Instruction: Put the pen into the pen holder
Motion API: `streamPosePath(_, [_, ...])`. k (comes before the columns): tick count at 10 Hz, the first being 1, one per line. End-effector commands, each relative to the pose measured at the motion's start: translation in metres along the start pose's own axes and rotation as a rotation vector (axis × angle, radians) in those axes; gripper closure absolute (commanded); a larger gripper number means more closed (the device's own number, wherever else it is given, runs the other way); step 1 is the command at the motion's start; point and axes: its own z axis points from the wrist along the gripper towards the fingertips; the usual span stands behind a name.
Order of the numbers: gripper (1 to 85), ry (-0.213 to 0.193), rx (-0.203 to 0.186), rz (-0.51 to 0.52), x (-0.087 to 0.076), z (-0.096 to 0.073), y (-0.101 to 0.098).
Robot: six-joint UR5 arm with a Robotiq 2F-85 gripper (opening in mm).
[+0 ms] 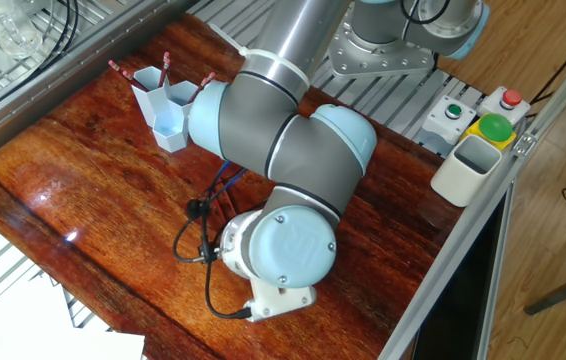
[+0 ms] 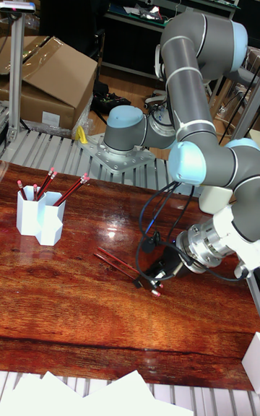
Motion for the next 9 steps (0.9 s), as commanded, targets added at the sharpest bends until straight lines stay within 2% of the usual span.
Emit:
streamPosePath(1, [84.7,-0.035,0.051,-0.001,-0.007,-0.003,-0.014])
streamPosePath(2, [84.7,-0.006,0.085,-0.027,-0.003,-0.017,-0.025])
streamPosePath(3, [84.7,0.006,0.094,-0.032,-0.001,-0.033,-0.025])
streamPosePath(4, [84.7,0.000,0.101,-0.052,0.002,-0.041,-0.033])
streamPosePath(6, [84.7,0.030,0.118,-0.072,0.025,-0.063,-0.050])
streamPosePath(7, [84.7,0.029,0.097,-0.078,0.040,-0.079,-0.052])
streamPosePath(9, [84.7,-0.006,0.060,-0.100,0.072,-0.111,-0.058])
